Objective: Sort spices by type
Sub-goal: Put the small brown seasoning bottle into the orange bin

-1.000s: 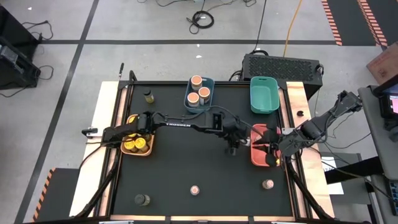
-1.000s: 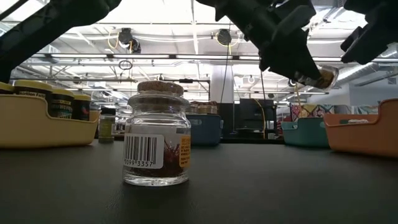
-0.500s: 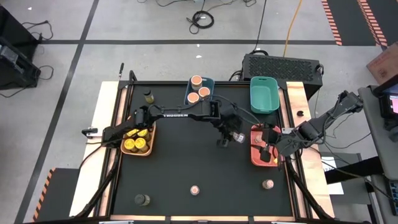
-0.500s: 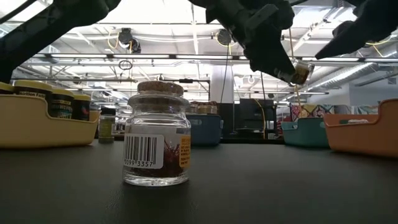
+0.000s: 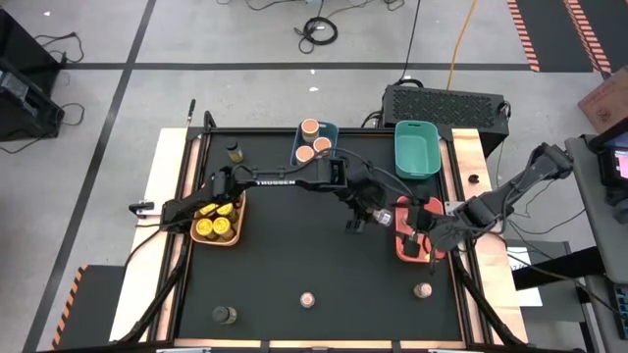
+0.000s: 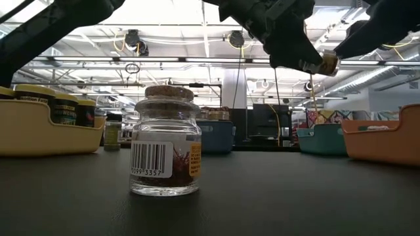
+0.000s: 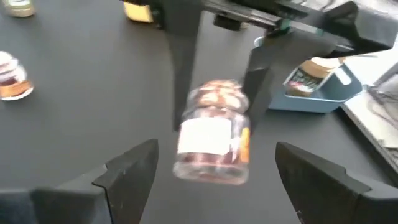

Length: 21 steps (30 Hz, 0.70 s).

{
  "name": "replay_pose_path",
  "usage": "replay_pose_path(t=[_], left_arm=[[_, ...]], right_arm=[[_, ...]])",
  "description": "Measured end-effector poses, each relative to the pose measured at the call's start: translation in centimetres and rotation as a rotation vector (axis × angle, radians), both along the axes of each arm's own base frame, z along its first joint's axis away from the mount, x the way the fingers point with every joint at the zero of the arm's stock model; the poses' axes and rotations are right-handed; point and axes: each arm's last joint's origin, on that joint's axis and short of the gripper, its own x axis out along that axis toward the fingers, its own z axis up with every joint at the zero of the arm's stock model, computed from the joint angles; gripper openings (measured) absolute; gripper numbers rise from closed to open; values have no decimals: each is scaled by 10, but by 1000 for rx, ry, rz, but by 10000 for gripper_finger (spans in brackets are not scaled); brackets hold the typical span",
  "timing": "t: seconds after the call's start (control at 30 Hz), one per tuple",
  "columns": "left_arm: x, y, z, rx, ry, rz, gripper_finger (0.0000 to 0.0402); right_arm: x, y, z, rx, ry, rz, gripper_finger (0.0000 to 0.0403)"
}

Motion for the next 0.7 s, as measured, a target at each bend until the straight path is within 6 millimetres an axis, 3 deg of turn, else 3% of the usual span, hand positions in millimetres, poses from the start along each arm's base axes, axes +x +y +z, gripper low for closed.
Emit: replay_pose_path(t=[0.47,0.7], left_arm=[[2,0,2,40,-46,-39,180],[2,0,2,49,-44,-49,180]], right_arm=[[12,0,-10,15,20,-88,315],[12,0,-10,40,11,-102,255]])
